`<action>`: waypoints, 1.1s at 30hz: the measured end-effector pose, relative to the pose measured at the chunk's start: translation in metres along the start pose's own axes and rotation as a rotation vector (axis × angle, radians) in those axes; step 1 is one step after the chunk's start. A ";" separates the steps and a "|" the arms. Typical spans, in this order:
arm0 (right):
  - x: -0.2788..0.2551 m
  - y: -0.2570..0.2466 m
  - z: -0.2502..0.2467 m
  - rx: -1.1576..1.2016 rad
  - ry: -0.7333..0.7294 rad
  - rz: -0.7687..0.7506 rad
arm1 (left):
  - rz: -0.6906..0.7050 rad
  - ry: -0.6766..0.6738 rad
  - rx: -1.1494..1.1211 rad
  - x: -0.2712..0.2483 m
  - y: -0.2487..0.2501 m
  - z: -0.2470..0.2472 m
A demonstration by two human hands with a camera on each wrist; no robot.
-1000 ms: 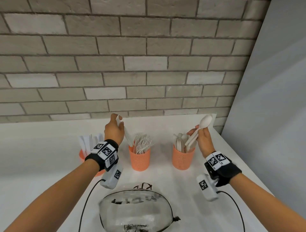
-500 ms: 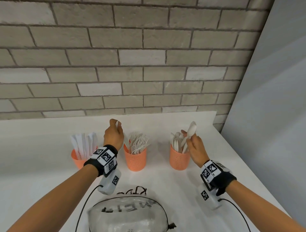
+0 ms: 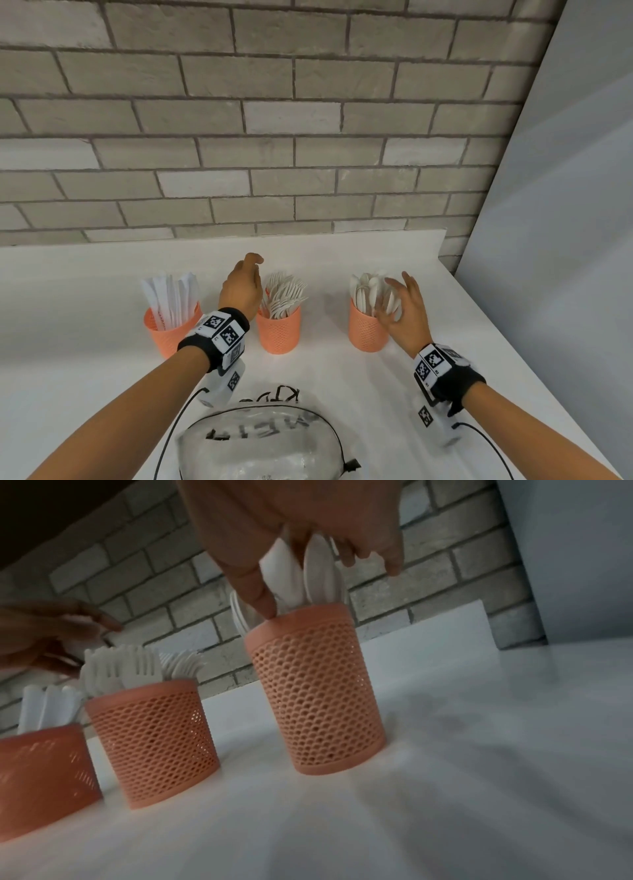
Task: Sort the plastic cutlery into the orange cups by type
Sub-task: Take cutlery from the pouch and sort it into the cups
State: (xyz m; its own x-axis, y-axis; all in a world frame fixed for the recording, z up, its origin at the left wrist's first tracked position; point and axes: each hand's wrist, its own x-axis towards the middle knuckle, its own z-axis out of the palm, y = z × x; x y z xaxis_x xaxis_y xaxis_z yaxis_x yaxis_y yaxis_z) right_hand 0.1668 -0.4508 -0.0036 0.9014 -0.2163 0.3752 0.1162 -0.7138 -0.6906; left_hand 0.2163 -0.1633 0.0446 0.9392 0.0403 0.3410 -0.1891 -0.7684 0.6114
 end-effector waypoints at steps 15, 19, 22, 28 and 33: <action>0.007 -0.029 0.013 -0.375 -0.178 -0.261 | -0.047 -0.372 0.102 -0.015 0.005 0.026; 0.016 -0.025 0.010 -0.435 -0.162 -0.087 | -0.040 -0.395 0.206 -0.013 0.010 0.027; 0.018 -0.023 0.009 -0.430 -0.199 -0.112 | 0.043 -0.416 0.291 -0.017 0.010 0.030; 0.018 -0.025 0.015 -0.541 -0.235 -0.178 | 0.140 -0.384 0.363 -0.017 0.009 0.040; 0.021 -0.033 0.011 -0.602 -0.283 -0.155 | 0.155 -0.430 0.368 -0.015 0.009 0.039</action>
State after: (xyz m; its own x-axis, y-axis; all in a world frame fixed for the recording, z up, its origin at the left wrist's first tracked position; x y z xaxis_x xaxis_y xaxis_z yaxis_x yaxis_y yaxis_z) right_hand 0.1861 -0.4247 0.0206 0.9770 0.0426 0.2092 0.0746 -0.9863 -0.1471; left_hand 0.2119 -0.1959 0.0170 0.9550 -0.2938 0.0397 -0.2937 -0.9190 0.2632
